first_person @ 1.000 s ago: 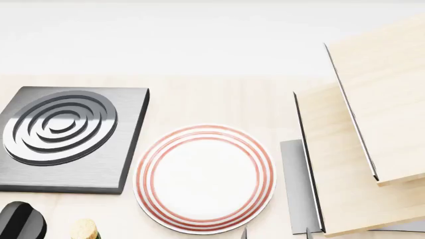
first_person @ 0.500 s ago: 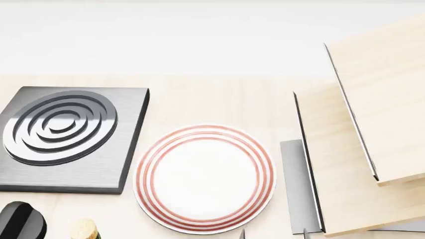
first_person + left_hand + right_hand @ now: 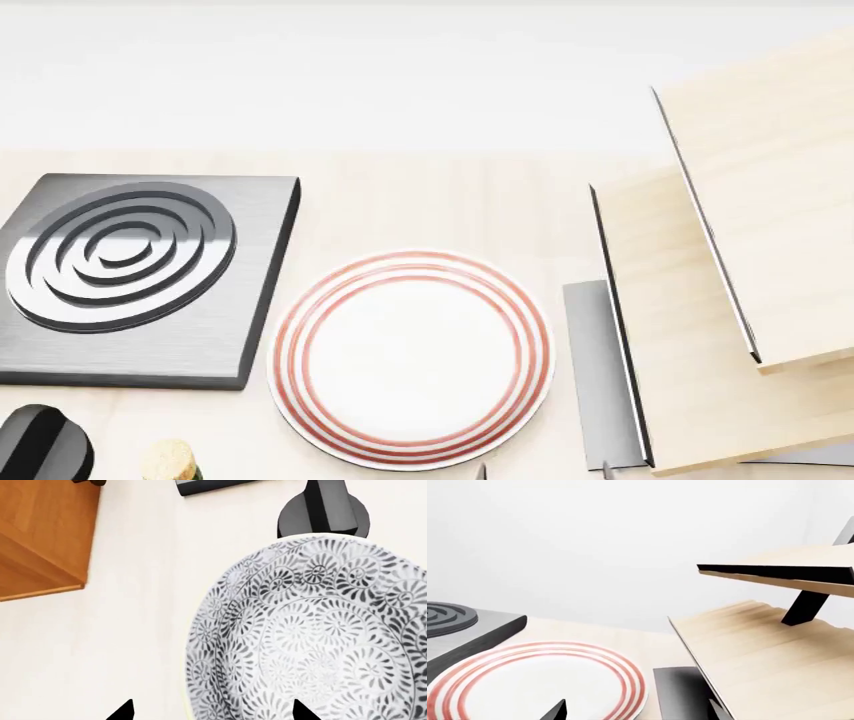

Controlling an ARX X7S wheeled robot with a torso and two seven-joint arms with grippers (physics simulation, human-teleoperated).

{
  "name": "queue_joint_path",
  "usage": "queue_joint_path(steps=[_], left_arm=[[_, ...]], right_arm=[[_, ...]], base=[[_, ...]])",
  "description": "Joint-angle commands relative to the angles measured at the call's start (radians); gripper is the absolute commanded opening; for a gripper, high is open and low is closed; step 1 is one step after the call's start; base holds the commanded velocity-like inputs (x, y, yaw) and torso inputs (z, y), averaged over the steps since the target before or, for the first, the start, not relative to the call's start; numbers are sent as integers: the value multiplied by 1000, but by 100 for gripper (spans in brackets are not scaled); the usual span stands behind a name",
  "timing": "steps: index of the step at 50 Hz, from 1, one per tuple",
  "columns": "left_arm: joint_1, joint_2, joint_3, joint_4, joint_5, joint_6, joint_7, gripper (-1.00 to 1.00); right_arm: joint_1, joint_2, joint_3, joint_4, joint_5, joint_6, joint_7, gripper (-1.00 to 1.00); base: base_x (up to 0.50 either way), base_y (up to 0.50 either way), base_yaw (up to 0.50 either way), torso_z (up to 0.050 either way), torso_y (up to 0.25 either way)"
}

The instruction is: Pick up the akita bowl and put it on the plate.

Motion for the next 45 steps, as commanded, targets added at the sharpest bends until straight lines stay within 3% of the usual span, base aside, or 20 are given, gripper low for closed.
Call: queue_joint_path(steps=[1,8,45], left_arm=[[-12,7,36,-11,5,20,-9,100],[-14,8,50,-10,6,20,-14,100],[-268,-25,382,-168,-5,82,-60,100]], right_arm=[[0,2,-5,2,2,-2,3,100],[4,1,-12,12,1,-5,4,100],[15,4,-26,45,9,-24,13,100]], base=[[0,0,0,0,0],[0,0,0,0,0],[0,0,0,0,0]])
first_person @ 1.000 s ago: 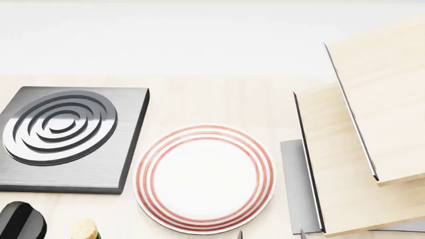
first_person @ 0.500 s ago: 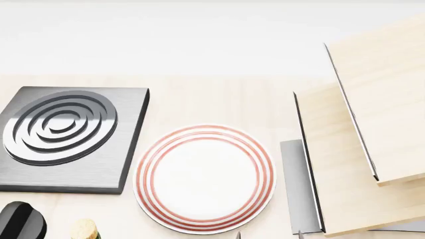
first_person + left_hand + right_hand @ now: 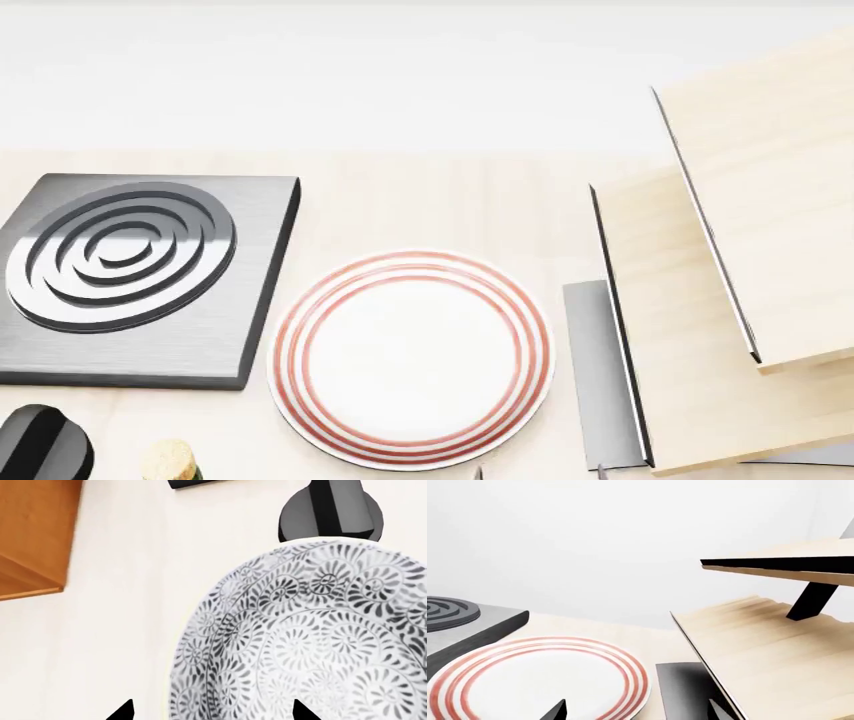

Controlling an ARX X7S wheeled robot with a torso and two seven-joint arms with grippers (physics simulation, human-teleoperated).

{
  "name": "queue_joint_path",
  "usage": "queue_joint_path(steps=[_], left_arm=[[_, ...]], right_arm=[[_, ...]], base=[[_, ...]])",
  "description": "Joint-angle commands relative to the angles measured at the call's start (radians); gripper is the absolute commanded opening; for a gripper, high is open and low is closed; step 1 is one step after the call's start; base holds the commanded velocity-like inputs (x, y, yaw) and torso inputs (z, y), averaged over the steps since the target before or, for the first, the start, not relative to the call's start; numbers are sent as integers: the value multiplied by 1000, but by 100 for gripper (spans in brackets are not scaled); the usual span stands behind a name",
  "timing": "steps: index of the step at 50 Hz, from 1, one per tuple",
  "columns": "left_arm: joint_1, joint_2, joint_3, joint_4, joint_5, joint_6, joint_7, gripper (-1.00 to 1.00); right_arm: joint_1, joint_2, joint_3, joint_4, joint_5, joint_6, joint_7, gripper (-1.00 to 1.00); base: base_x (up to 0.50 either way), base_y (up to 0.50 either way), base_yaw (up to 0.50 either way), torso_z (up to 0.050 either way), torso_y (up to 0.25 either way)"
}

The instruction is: Pick up the akita bowl and put it on the plate.

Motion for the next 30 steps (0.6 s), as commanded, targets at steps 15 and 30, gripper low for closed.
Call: queue_joint_path(steps=[15,30], left_arm=[[-148,5,228,-92,31,24,5,100],[-204,30,309,-143,47,20,15,-100]], right_arm=[[3,3,-11,5,3,1,8,100],[6,5,-16,11,7,-5,11,100]], base=[[0,0,0,0,0],[0,0,0,0,0]])
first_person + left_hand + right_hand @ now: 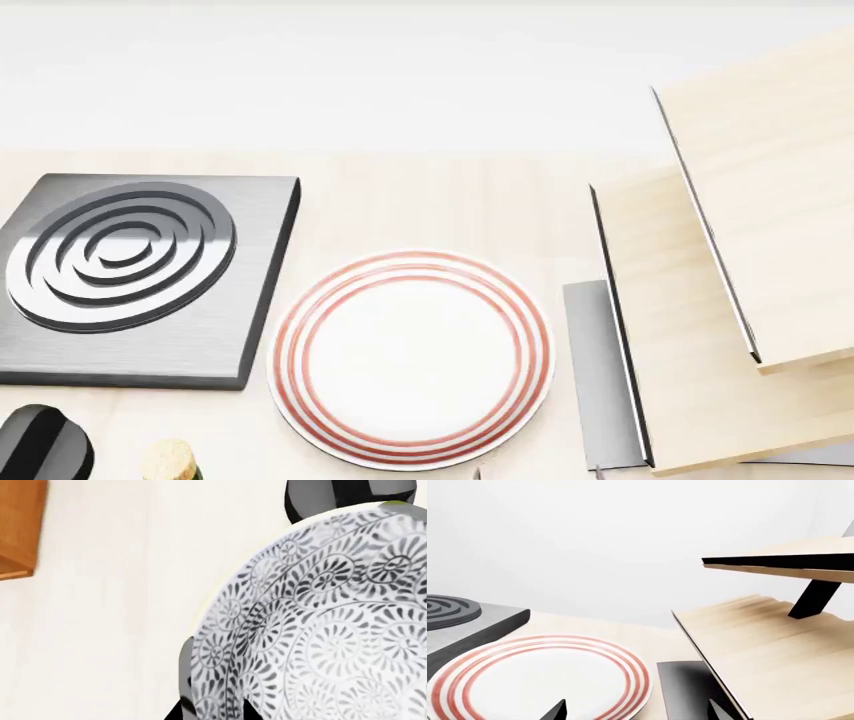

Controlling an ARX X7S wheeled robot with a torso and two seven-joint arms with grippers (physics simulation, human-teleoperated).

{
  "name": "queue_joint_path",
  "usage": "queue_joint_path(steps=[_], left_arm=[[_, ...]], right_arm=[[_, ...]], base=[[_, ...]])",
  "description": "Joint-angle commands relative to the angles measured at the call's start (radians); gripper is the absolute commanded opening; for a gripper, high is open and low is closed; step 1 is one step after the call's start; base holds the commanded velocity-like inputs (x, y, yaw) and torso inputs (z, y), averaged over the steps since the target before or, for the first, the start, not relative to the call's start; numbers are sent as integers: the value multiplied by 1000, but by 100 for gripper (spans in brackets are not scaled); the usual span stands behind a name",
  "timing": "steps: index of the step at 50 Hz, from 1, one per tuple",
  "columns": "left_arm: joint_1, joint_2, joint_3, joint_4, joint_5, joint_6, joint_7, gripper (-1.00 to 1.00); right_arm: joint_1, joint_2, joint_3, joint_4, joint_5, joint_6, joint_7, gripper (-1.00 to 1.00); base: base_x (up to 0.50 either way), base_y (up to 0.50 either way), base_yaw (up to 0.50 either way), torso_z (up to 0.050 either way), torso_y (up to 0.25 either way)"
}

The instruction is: Pick up the akita bowl and put it on the plate.

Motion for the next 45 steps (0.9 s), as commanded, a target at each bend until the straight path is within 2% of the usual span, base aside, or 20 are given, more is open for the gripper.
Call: queue_joint_path(steps=[1,19,22,26,45], left_arm=[[-36,18,64,-34,-8,-2,13,-100],[-55,33,70,-41,3,29,17,-100],[-49,37,49,-29,4,48,11,-100],[-25,43,-40,14,-15,89,3,-100],[-12,-20,-161,168,-65,60,-28,-100]], right_arm=[[1,2,-4,3,3,-3,2,100],[-4,10,-10,-17,18,-1,0,100],[-1,9,-12,-10,18,-2,0,100],[3,7,-14,2,18,-2,1,100],[6,10,-16,5,23,-4,8,100]], base=[[0,0,0,0,0],[1,-1,-3,-1,0],[4,-1,-3,0,0],[3,-1,-2,0,0],[1,0,-1,0,0]])
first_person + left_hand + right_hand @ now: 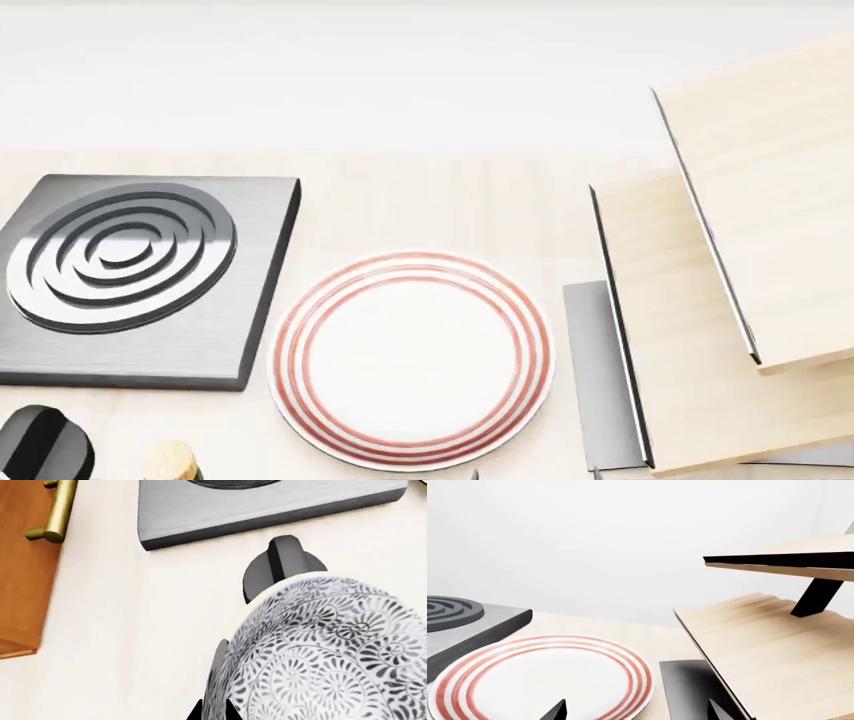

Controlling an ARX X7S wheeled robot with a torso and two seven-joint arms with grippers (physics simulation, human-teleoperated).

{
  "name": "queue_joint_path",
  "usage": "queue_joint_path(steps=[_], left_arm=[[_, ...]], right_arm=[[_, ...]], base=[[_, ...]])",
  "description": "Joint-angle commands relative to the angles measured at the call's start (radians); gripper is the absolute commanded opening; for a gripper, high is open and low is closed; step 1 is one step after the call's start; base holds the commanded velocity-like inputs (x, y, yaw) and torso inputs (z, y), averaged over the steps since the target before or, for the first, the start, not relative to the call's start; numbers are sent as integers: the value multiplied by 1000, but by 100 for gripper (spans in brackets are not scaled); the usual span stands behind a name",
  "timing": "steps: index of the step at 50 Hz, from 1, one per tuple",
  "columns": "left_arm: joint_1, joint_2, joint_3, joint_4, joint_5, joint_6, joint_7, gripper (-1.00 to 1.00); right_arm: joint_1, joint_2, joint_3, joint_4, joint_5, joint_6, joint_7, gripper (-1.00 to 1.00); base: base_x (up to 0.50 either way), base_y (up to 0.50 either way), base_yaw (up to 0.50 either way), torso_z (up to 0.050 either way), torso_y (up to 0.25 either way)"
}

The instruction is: Pick up the akita bowl and put it on the plate.

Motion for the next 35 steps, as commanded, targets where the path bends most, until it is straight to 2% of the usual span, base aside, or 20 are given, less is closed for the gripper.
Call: queue_joint_path(steps=[1,19,27,35], left_arm=[[-8,-23,-65,74,11,-2,-28,-100],[-105,-70,-108,152,-28,-12,-77,-100],[-201,-118,-52,155,-66,-30,-103,-100],[-274,-114,-25,159,-51,18,-125,-100]], right_arm=[[5,0,-2,14,4,-10,2,100],[6,3,-8,9,4,-3,9,100],[6,5,-11,2,4,3,12,100],[6,6,-14,1,5,4,14,100]], base=[[0,0,0,0,0],[0,0,0,0,0],[0,0,0,0,0],[0,0,0,0,0]])
